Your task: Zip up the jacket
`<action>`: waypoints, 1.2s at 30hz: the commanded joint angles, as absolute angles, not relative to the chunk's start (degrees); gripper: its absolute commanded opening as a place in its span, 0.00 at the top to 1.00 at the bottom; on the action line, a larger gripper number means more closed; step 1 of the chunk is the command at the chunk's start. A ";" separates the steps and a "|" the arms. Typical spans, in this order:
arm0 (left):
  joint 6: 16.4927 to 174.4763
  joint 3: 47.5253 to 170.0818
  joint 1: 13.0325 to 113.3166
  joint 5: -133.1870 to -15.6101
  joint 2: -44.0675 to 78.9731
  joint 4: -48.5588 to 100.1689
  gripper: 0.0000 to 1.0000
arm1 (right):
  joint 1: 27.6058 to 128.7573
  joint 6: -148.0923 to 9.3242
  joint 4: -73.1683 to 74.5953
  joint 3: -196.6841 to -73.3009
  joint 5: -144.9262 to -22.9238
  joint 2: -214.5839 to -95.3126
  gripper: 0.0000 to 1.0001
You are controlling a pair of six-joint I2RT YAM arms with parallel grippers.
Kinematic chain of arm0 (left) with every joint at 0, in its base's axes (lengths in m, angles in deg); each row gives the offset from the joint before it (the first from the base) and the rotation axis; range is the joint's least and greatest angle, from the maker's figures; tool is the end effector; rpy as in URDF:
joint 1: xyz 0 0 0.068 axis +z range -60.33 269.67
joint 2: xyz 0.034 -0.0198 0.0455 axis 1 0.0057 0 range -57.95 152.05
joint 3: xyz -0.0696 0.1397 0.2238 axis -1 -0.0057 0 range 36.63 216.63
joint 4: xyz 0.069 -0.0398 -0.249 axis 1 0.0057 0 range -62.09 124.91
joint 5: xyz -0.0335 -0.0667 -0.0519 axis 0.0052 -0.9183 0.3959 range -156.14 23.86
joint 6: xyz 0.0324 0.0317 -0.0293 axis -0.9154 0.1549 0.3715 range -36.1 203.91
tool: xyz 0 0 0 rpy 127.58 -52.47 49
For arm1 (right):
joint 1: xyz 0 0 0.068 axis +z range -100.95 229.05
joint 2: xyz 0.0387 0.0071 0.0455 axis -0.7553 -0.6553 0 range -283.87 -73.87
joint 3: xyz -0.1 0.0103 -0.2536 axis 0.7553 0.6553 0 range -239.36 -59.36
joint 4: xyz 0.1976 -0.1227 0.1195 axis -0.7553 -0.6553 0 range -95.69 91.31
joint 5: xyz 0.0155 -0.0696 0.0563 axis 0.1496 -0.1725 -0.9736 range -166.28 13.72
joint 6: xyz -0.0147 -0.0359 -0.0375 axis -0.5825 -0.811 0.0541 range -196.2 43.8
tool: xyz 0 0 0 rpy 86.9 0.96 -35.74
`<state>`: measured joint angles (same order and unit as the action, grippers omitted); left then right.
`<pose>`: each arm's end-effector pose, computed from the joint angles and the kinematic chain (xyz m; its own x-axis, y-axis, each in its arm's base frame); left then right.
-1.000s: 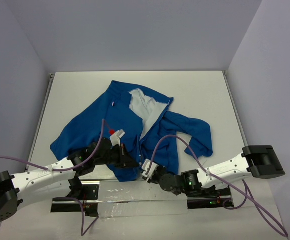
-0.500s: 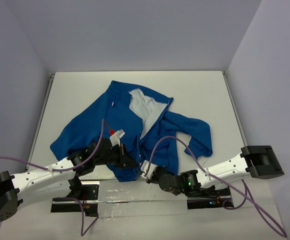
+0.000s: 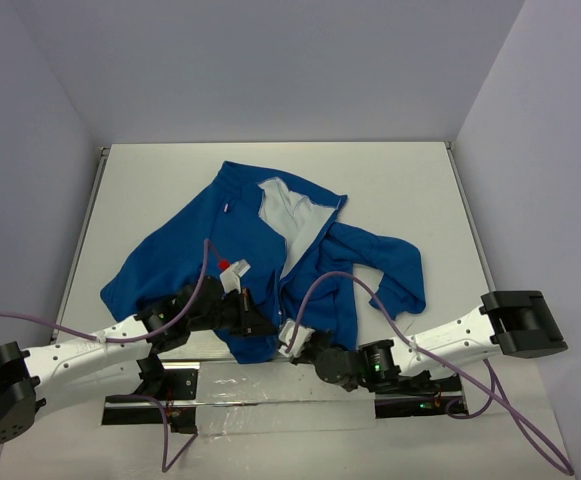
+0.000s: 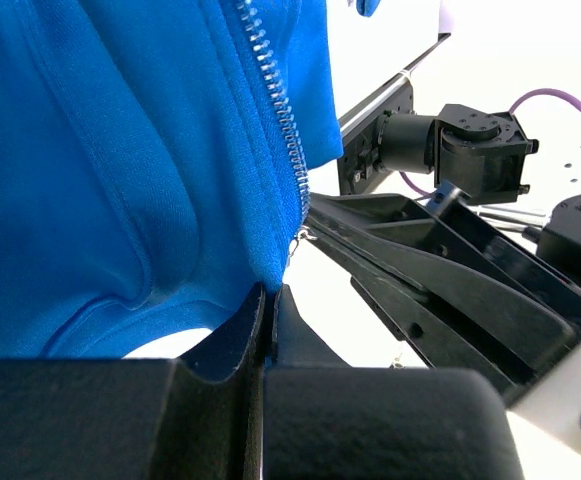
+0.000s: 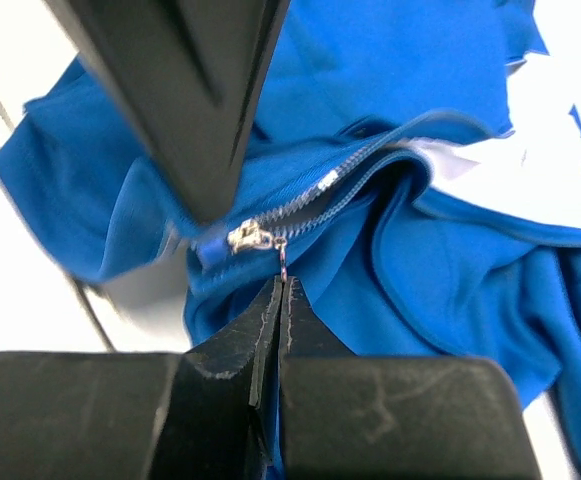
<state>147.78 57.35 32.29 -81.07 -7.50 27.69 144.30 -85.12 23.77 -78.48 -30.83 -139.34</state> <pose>0.0939 -0.1639 0.1942 -0.9562 -0.1152 -0.2692 0.1732 0.5188 -0.8371 0.0057 0.2148 0.1777 0.1541 -0.4891 -0.8585 -0.7432 0.5152 -0.4269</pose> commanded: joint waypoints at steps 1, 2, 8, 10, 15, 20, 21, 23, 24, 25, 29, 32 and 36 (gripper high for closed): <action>147.37 57.11 31.93 -84.24 -7.42 26.76 1.00 | 143.98 -88.46 24.51 -82.97 -22.26 -141.16 1.00; 147.20 57.11 31.93 -84.48 -7.42 27.01 1.00 | 143.90 -89.07 24.67 -83.65 -21.66 -141.59 1.00; 147.36 57.03 31.84 -84.77 -7.37 27.05 1.00 | 141.68 -89.42 25.08 -85.39 -20.94 -142.22 1.00; 147.53 56.70 31.84 -84.85 -7.74 26.95 1.00 | 140.62 -89.71 25.05 -85.71 -20.91 -142.57 1.00; 148.56 55.44 31.55 -85.33 -8.41 26.12 1.00 | 136.53 -91.08 25.04 -87.16 -22.41 -143.60 1.00; 149.29 55.18 31.07 -85.39 -9.07 26.15 1.00 | 131.59 -92.83 25.34 -89.69 -25.22 -145.38 1.00; 149.44 55.14 30.89 -85.35 -9.32 26.15 1.00 | 130.74 -93.13 25.39 -90.31 -25.70 -145.84 1.00; 149.90 54.93 30.62 -85.38 -9.69 26.07 1.00 | 127.65 -93.59 25.39 -91.57 -27.86 -146.87 1.00; 149.98 54.92 30.39 -85.46 -9.92 26.06 1.00 | 125.88 -93.82 25.54 -92.12 -29.32 -147.63 1.00; 150.12 54.83 30.22 -85.51 -10.05 26.02 1.00 | 124.91 -94.73 26.81 -92.06 -29.19 -148.23 1.00; 151.04 54.56 29.17 -85.40 -10.76 25.87 1.00 | 121.28 -97.92 32.23 -91.80 -30.32 -150.65 1.00; 151.71 54.72 27.91 -84.83 -11.64 26.99 1.00 | 117.65 -98.07 32.25 -93.49 -33.68 -152.95 1.00; 152.62 54.75 26.48 -83.92 -14.48 29.05 1.00 | 113.55 -98.67 29.91 -96.49 -39.32 -156.21 1.00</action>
<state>150.89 55.02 28.82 -80.81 -11.47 26.26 117.69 -96.81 27.46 -91.71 -35.60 -153.97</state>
